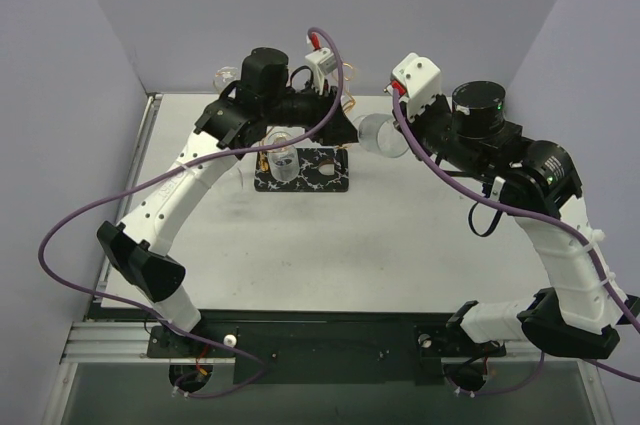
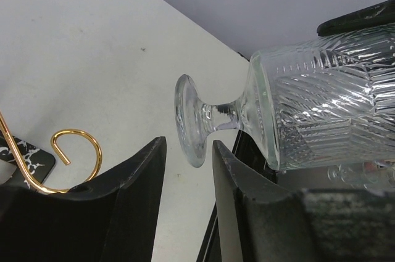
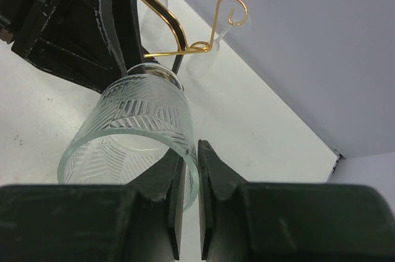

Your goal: Place the wine glass upside down on the wine glass rack

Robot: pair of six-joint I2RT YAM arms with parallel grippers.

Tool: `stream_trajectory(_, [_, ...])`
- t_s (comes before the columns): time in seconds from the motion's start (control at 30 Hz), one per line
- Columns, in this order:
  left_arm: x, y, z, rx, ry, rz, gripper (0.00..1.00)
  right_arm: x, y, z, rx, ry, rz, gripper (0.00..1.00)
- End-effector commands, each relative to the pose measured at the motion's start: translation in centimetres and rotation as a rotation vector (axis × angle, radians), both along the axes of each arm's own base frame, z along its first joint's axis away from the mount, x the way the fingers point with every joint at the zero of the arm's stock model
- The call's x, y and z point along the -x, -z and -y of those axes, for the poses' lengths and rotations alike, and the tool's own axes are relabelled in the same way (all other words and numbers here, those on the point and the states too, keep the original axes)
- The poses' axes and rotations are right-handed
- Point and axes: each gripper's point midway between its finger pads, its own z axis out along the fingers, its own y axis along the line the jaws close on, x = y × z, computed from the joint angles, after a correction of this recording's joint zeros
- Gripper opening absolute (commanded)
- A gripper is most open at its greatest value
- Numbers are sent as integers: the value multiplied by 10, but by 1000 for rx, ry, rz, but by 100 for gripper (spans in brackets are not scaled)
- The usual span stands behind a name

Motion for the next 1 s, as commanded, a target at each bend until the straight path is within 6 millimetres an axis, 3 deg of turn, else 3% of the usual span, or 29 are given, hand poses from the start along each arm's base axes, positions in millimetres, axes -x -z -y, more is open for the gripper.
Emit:
stream_trajectory(0.0, [3, -24, 5, 59, 19, 59, 45, -1, -29, -4, -102, 0, 81, 0])
stream_trajectory(0.23, [6, -23, 9, 57, 32, 60, 33, -2, -29, -5, -106, -4, 78, 0])
stream_trajectory(0.3, [5, -21, 9, 52, 31, 59, 24, -2, -28, -6, -105, -9, 73, 0])
stream_trajectory(0.4, [7, -19, 10, 46, 36, 59, 0, 0, -24, -9, -103, -27, 63, 0])
stream_trajectory(0.47, [4, -19, 9, 38, 26, 65, 0, 2, -20, -12, -97, -46, 54, 1])
stream_trajectory(0.7, [10, -31, 7, 55, 37, 89, 0, 9, 0, -20, -66, -108, 5, 26])
stream_trajectory(0.97, [4, -36, -6, 41, -4, 124, 0, 11, 3, -11, -43, -93, 12, 42])
